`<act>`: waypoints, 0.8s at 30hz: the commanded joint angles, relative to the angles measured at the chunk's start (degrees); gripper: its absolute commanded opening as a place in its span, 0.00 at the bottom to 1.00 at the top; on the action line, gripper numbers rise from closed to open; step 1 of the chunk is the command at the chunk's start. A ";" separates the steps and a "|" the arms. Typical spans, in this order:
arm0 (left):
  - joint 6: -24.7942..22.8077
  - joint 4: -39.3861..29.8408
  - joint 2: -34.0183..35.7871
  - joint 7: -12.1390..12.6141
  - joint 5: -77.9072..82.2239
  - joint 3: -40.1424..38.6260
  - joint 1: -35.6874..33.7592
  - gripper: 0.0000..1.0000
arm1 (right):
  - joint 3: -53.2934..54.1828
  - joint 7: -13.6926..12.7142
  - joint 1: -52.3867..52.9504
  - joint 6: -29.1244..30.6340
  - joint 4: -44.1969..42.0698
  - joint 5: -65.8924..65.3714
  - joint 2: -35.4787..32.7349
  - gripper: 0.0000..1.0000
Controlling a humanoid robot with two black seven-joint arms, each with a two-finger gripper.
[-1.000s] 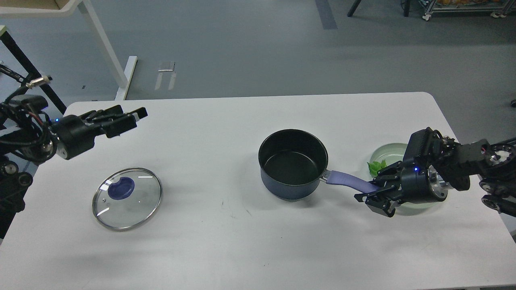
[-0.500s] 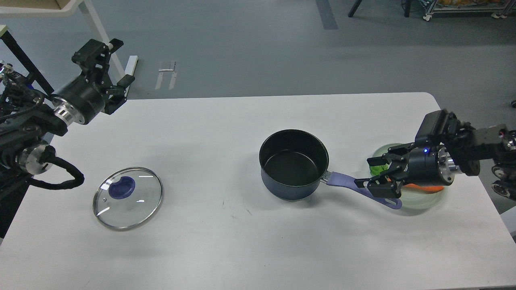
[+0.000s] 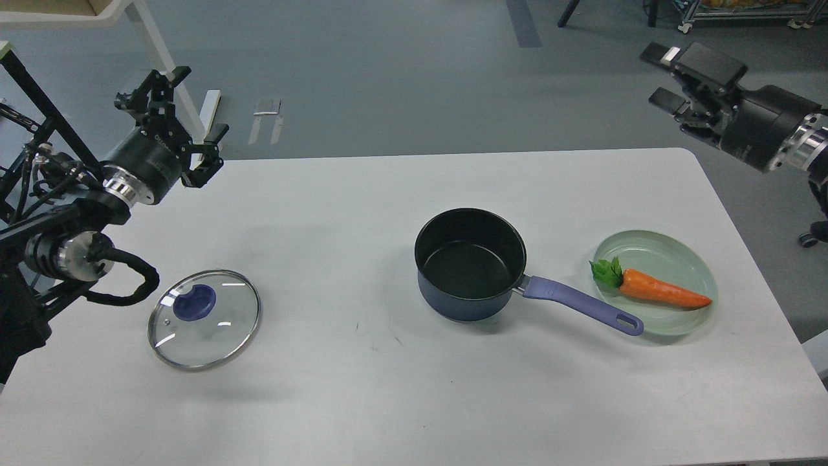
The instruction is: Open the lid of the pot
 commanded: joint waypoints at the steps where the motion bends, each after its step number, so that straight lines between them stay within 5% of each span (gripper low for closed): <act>1: 0.83 0.02 -3.45 0.01 0.24 -2.50 1.77 0.99 | 0.10 0.01 -3.35 -2.48 -1.23 16.37 3.17 1.00; 6: 0.75 4.31 -8.99 0.32 0.59 -7.33 4.85 0.99 | 1.24 0.01 -8.10 -4.25 -4.13 27.11 9.93 1.00; 12: -0.92 6.70 -11.28 4.98 0.59 -9.09 6.78 0.99 | 9.05 0.01 -16.18 -3.72 -6.15 28.62 15.47 1.00; 16: -4.87 6.08 -11.37 5.42 0.51 -13.65 8.54 0.99 | 10.91 0.01 -19.35 -2.15 -6.95 28.62 16.18 1.00; 24: -5.14 3.09 -10.84 8.76 0.68 -16.74 10.13 0.99 | 11.09 0.01 -20.41 3.31 -6.95 28.62 16.00 1.00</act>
